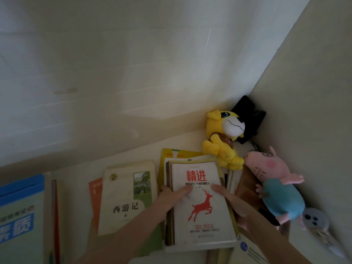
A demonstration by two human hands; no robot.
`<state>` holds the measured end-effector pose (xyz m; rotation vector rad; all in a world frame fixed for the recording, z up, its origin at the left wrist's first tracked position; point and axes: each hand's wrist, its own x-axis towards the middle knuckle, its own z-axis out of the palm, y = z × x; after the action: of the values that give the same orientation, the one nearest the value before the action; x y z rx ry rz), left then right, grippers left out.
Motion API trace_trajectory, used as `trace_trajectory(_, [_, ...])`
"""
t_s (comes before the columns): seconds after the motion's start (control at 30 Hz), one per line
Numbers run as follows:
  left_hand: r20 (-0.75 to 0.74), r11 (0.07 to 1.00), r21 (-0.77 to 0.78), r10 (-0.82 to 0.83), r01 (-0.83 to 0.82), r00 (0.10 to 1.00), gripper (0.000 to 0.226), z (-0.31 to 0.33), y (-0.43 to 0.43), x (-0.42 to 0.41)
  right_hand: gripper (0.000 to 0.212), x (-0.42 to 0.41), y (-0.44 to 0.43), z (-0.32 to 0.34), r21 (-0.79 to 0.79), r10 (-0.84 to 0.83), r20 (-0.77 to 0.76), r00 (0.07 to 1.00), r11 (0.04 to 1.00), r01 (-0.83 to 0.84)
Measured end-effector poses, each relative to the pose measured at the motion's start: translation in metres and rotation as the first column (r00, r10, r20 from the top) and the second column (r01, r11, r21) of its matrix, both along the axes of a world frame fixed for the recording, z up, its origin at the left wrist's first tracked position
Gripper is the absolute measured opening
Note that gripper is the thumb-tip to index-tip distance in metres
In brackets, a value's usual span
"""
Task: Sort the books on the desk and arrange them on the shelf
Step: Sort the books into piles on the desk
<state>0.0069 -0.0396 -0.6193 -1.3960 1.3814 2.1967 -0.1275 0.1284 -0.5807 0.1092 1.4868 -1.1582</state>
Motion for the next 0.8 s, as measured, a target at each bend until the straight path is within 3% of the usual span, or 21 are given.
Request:
trace_trajectory(0.1, [-0.059,0.979,-0.202,-0.035,0.022,0.998,0.132,-0.007,-0.001,0.007,0.054,-0.004,0.004,0.003,0.001,0.002,-0.038,0.999,1.000,-0.002])
trace_trajectory(0.2, [-0.074,0.873,-0.470,-0.188,0.133,0.979,0.109,0.015,-0.002,0.014,0.053,-0.015,0.026,0.002,0.039,-0.079,-0.283,0.956,0.995,0.094])
trace_trajectory(0.3, [-0.118,0.822,-0.545,-0.270,0.165,0.956,0.077,0.041,0.004,0.020,0.020,-0.017,0.081,0.005,0.036,-0.204,-0.523,0.828,0.965,0.260])
trace_trajectory(0.4, [-0.031,0.767,-0.561,-0.395,0.311,0.918,0.093,0.035,0.014,0.030,0.015,-0.020,0.146,-0.009,0.213,-0.145,-0.588,0.796,0.921,0.326])
trace_trajectory(0.47, [0.029,0.728,-0.576,-0.436,0.372,0.899,0.093,0.032,0.020,0.033,0.024,-0.029,0.179,-0.032,0.368,-0.131,-0.580,0.804,0.839,0.402])
trace_trajectory(0.53, [0.074,0.703,-0.585,-0.451,0.405,0.890,0.094,0.034,0.025,0.033,0.041,-0.034,0.202,-0.055,0.467,-0.228,-0.504,0.833,0.739,0.485])
trace_trajectory(0.63, [0.066,0.703,-0.582,-0.461,0.410,0.885,0.098,0.041,0.029,0.028,0.036,-0.034,0.202,-0.066,0.459,-0.320,-0.356,0.878,0.758,0.463])
trace_trajectory(0.8, [0.111,0.658,-0.590,-0.508,0.468,0.854,0.106,0.045,0.031,0.027,0.048,-0.045,0.172,-0.055,0.461,-0.375,-0.272,0.886,0.758,0.463])
